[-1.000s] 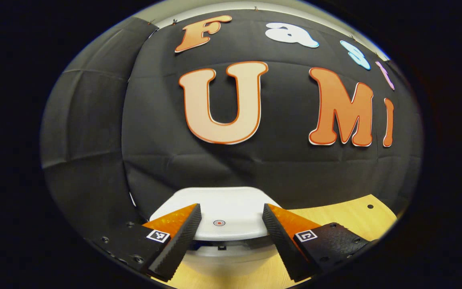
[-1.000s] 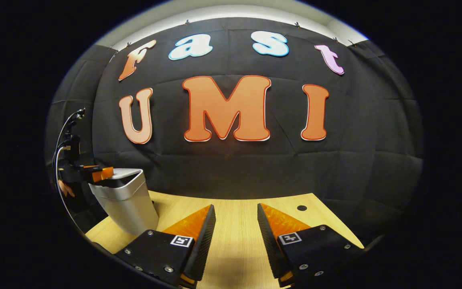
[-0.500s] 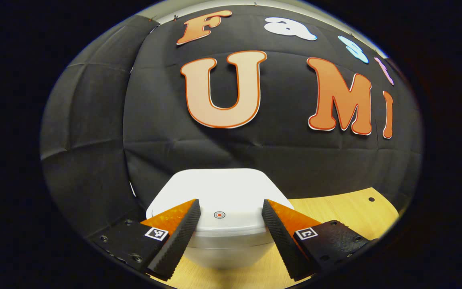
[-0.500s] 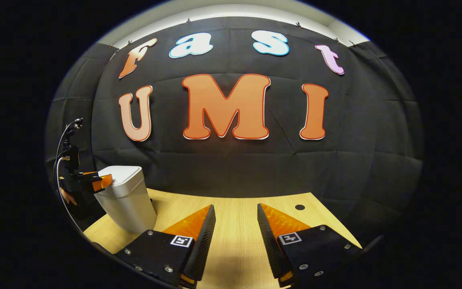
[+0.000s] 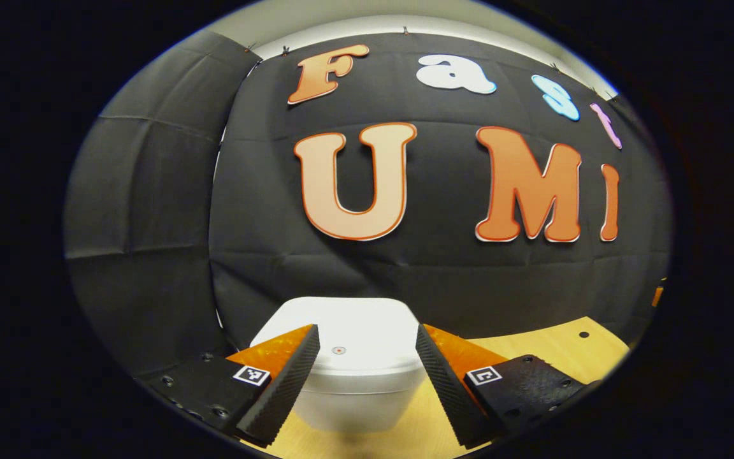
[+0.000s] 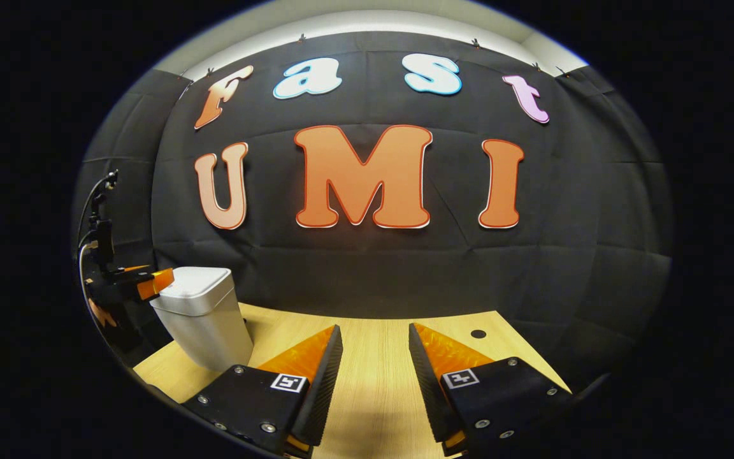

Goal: Press the lid of the desktop garbage bin to open it, pick up the crumpled paper on the desktop and throw it into the bin, then pick up the pop can on the desktop and drop it into the bin, and finally close the garbage bin lid.

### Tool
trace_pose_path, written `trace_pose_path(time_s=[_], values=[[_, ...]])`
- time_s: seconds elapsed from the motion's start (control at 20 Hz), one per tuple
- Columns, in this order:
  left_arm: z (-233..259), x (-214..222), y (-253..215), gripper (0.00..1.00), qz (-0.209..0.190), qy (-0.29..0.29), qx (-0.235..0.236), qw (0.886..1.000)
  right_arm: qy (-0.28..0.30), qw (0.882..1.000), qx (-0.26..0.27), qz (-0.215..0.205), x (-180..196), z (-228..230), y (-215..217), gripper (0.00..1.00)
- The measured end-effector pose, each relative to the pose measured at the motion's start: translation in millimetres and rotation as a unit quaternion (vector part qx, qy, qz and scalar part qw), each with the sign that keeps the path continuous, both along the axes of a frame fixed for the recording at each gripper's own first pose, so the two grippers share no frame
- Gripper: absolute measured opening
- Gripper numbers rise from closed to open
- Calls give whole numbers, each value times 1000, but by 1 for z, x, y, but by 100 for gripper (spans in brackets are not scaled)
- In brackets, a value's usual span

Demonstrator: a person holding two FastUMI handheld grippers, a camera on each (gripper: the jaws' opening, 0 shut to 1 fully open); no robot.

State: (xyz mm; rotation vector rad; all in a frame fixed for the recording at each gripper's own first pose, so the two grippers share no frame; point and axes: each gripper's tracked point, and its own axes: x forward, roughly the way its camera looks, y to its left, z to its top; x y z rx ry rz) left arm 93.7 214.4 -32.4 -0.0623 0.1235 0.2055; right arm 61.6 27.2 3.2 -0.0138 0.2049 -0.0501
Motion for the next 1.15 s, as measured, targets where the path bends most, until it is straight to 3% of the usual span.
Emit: trace_pose_path(time_s=[0.3,0.8,1.05,1.15], values=[[19,-34,-98,95,-49,-16,-2,999,-7,1000,-7,13,-9,-1,-15,63],[-25,-79,-242,95,-108,20,-15,994,-14,999,-17,39,-48,-25,-61,64],[-61,-90,-273,95,-112,41,29,992,-14,999,-11,48,-56,-35,-77,82],[-65,-96,-278,95,-114,45,23,992,-18,999,-5,44,-58,-35,-83,90]])
